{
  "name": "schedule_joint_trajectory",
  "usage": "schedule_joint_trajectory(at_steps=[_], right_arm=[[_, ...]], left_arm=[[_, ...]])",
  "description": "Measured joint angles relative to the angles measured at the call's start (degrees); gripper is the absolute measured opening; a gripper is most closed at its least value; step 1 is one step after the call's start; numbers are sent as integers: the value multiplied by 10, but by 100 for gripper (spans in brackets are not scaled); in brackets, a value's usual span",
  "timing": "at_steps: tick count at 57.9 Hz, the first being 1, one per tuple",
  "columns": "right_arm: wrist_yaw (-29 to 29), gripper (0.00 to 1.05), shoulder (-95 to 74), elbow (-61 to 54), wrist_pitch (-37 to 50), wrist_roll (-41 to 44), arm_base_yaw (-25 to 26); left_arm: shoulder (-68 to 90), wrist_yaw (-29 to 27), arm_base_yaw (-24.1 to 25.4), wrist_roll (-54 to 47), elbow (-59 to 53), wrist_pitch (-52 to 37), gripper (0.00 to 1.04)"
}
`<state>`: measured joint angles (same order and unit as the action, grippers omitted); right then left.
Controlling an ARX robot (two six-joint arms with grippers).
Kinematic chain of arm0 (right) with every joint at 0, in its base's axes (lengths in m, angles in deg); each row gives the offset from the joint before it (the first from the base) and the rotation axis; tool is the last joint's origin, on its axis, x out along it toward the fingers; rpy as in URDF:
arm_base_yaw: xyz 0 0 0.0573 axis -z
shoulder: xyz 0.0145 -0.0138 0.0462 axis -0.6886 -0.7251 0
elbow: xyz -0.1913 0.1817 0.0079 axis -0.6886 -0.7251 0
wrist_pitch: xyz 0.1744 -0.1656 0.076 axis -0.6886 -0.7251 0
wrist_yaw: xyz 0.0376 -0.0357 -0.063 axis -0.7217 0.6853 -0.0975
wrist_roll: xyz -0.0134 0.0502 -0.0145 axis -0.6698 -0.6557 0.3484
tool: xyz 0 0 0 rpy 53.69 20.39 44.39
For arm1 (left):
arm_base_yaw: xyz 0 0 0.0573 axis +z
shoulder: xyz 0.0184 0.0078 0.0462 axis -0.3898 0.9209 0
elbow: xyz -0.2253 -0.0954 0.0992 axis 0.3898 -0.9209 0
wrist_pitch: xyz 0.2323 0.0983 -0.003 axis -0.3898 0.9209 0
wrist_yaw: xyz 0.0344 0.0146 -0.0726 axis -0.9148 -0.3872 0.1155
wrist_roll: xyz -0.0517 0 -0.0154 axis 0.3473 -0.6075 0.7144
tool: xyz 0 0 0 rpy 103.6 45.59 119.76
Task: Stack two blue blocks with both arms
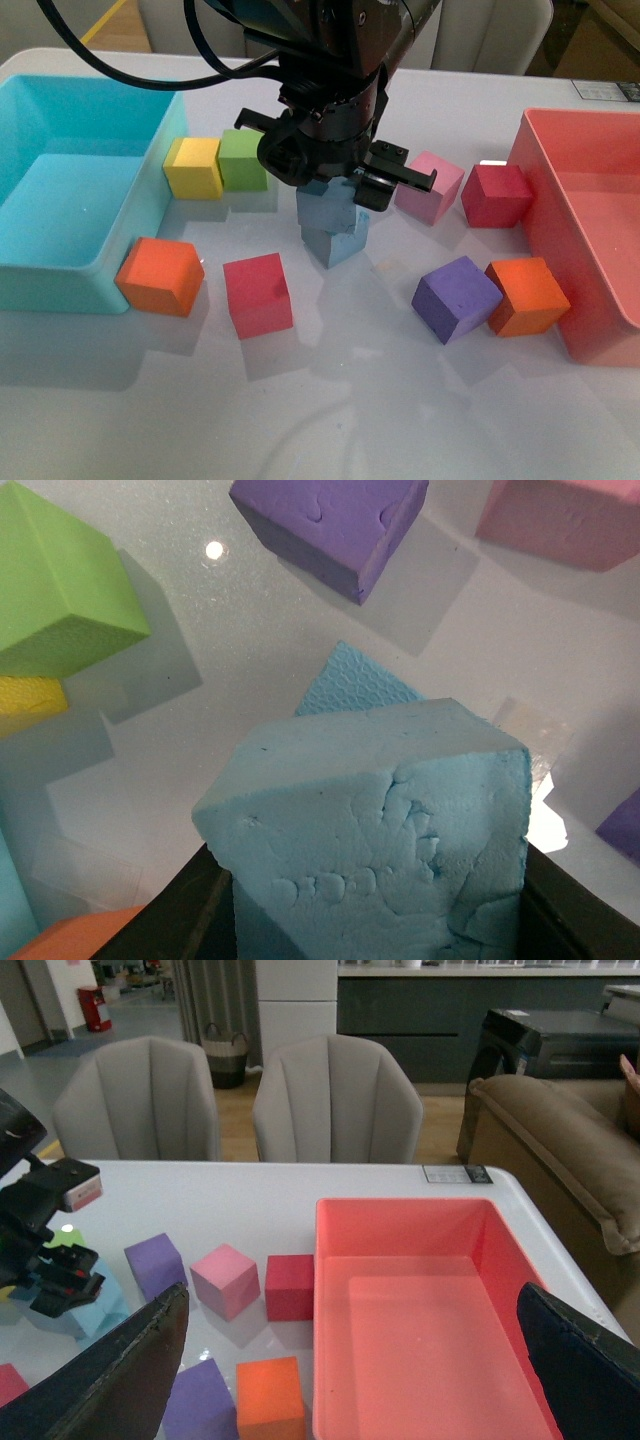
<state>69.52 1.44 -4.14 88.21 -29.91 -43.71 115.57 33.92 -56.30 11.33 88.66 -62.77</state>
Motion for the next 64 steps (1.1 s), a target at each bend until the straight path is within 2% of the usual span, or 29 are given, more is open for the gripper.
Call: schedule_joint_trajectory(at_steps=[31,48,64], right_arm=[[0,96,0,0,0,0,0],[0,96,0,0,0,0,0],[0,96,0,0,0,0,0]], left_arm=[[33,4,10,-21,48,20,50],[33,12,10,-21,47,20,97],[-3,27,15,-21,-19,0,96]])
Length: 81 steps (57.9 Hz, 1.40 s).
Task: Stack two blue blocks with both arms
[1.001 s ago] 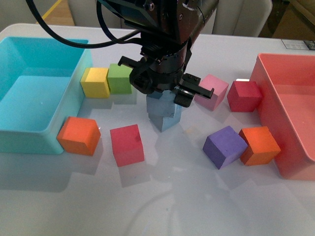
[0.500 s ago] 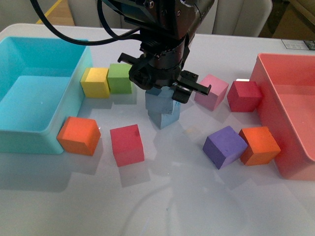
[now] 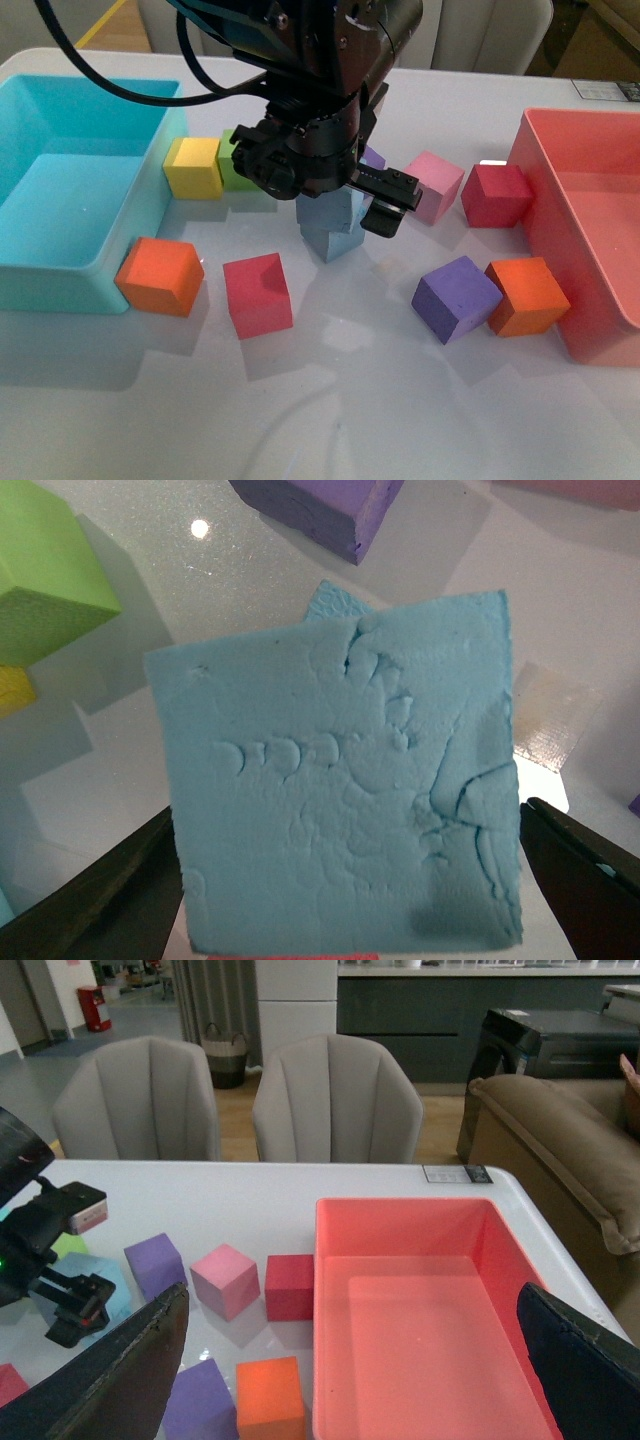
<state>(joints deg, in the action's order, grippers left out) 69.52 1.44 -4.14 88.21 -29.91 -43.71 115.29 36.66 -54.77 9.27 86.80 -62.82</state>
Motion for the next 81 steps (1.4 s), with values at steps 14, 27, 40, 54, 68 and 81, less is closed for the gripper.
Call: schedule_joint_trajectory(at_steps=[14,27,40,54,68,81], right_arm=[[0,96,0,0,0,0,0],[0,96,0,0,0,0,0],[0,96,0,0,0,0,0],[1,96,0,0,0,0,0],[0,96,0,0,0,0,0],[0,96,0,0,0,0,0]], left_arm=[[-123,17,21,13,-105,-53,96],[-278,40,43,30,-270,-130,96],[-472,60,89,20,-476,-228,93],[-629,-62,186,-36,-741,-731,52],[-731,-12,229,-44,-836,-720,6],[-836,18,262,-45,-889,-668,2]])
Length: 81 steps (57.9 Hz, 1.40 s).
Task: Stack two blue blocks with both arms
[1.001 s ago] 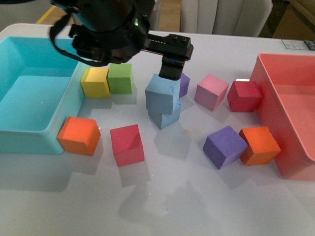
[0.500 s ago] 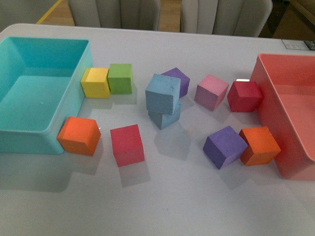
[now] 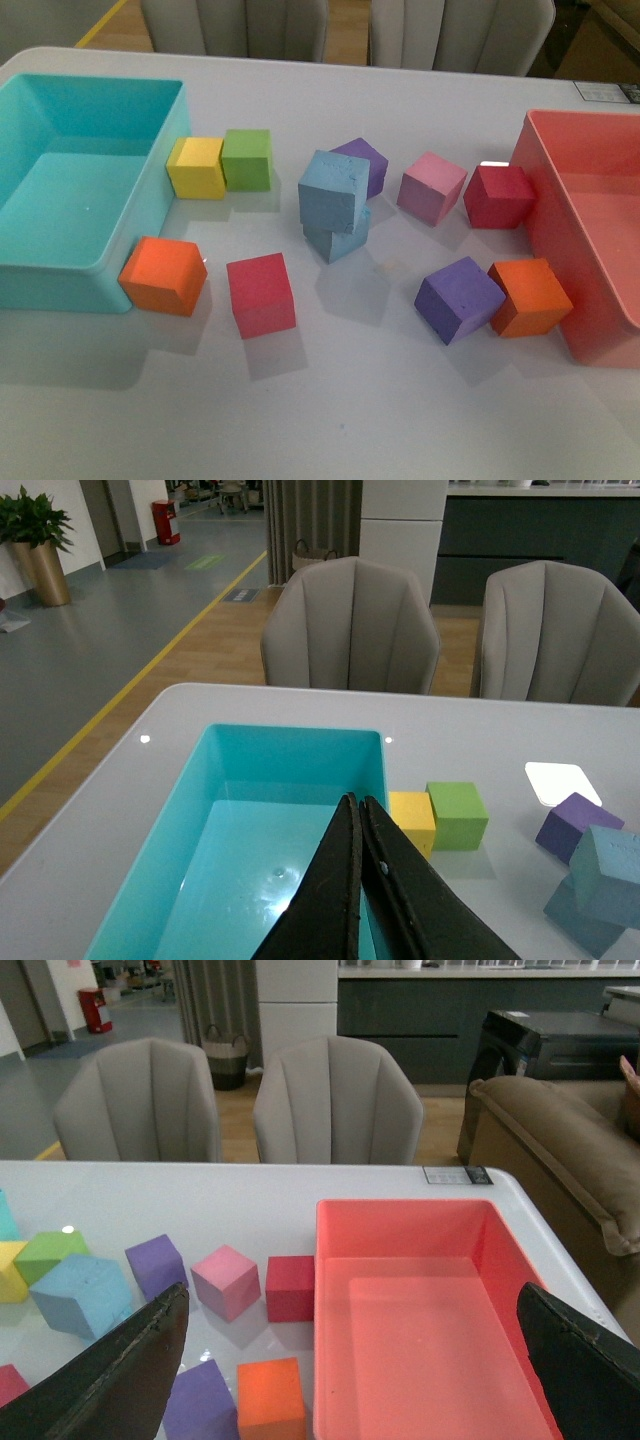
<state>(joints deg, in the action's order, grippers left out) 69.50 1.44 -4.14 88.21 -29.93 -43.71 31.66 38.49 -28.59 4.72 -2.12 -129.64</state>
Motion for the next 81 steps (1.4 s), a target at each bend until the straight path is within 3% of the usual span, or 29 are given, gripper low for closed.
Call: schedule_joint_trajectory(at_steps=[4,6,11,43,81], right_arm=[[0,96,0,0,0,0,0],[0,96,0,0,0,0,0],[0,96,0,0,0,0,0],[0,96,0,0,0,0,0],[0,96,0,0,0,0,0]], left_arm=[[-7,11,8,0,-20,-23,2],[-17,42,27,0,-28,-13,2],[-64,51,52,-1,-39,27,2],[-289,55,54,-2,-47,227,2],[-426,55,54,-2,-47,362,2]])
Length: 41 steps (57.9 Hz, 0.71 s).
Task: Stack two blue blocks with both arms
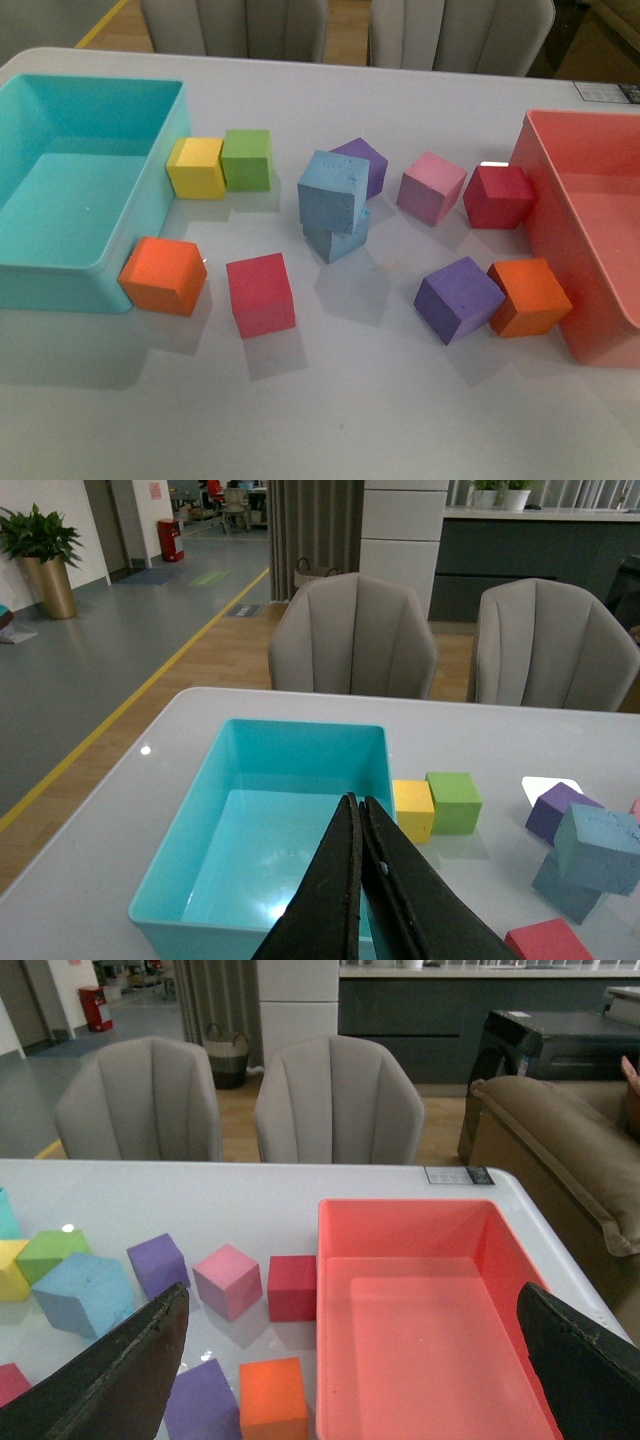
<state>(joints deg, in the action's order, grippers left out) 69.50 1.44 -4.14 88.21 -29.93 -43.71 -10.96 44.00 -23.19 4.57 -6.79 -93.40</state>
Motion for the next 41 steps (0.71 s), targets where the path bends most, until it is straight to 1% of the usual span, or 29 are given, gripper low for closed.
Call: schedule_joint_trajectory(at_steps=[5,6,10,30,33,34,37,38,41], right_arm=[[0,96,0,0,0,0,0],[0,96,0,0,0,0,0],[0,96,0,0,0,0,0],[0,96,0,0,0,0,0],[0,96,0,0,0,0,0],[0,96,0,0,0,0,0],[0,96,0,0,0,0,0],[0,96,0,0,0,0,0],[0,96,0,0,0,0,0]], left_arm=[[-17,0,0,0,0,17,2],[-38,0,0,0,0,48,2],[-88,0,0,0,0,104,2],[-108,0,0,0,0,111,2],[-108,0,0,0,0,111,12],[-108,0,0,0,0,111,14],[-108,0,0,0,0,111,24],[-108,0,0,0,0,111,26],[-108,0,0,0,0,111,37]])
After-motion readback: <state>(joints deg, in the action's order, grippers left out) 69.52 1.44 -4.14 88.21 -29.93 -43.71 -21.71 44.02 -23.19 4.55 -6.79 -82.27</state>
